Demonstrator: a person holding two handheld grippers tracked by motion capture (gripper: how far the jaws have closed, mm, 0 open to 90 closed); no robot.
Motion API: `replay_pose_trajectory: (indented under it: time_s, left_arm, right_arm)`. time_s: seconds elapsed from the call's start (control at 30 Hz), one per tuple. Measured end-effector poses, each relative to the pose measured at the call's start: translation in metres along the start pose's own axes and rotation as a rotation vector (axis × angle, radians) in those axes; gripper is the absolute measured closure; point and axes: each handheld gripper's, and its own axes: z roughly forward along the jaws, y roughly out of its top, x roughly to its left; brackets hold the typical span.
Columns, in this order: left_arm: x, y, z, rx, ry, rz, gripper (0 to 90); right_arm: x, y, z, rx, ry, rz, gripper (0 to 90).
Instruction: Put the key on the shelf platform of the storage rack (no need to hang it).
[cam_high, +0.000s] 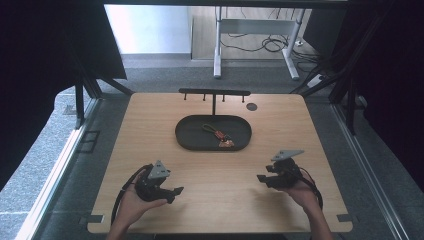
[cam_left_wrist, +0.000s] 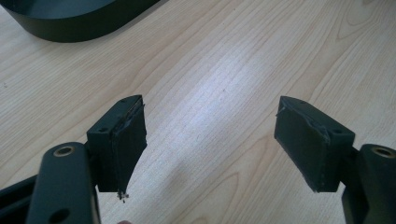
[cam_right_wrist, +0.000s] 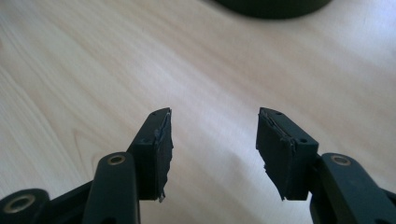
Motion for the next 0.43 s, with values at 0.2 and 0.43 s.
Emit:
replay_pose_trajectory:
  time_s: [0.2,0.43]
  left_arm:
    - [-0.002,0.001,-0.003,-0.004,0.008,0.003,25.7]
    - [-0.001,0.001,-0.003,-0.004,0.013,0.006,25.7]
  right_arm:
    - [0.009,-0.026,0.005,0.001,0.015,-0.008,44.8]
    - [0.009,-0.03,0.003,-0.059,-0.068,-0.014,35.7]
